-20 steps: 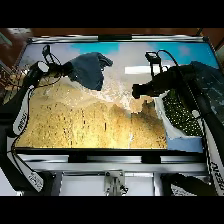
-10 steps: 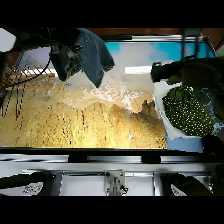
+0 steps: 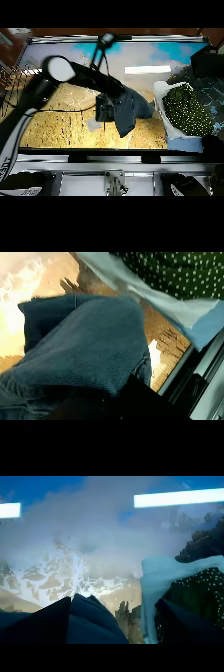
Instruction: Fold the shirts.
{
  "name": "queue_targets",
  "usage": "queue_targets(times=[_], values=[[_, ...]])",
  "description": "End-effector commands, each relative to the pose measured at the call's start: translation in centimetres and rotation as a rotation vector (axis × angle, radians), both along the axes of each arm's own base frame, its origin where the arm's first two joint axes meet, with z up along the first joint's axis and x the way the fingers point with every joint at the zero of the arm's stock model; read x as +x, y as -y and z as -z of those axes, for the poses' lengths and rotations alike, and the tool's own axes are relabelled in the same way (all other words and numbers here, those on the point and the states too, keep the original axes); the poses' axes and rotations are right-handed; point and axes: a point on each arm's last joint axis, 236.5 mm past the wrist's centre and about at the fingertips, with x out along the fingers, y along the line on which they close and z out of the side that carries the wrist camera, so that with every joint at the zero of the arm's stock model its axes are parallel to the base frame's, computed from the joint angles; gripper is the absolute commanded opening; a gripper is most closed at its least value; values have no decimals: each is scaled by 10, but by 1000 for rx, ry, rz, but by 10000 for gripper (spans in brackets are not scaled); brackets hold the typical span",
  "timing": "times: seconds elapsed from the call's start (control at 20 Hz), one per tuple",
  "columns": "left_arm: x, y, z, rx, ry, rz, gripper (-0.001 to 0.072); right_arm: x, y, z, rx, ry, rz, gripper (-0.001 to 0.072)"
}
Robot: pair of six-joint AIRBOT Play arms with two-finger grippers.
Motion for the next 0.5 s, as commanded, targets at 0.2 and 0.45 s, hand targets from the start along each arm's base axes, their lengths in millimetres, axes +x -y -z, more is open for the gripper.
queue_targets(times=[0.2, 0.45], values=[[13, -33, 37, 64, -192, -111, 661, -31, 15, 37, -43, -195, 38, 659], [30, -159, 39, 177, -337, -256, 660, -32, -13, 112, -71, -437, -69, 659]])
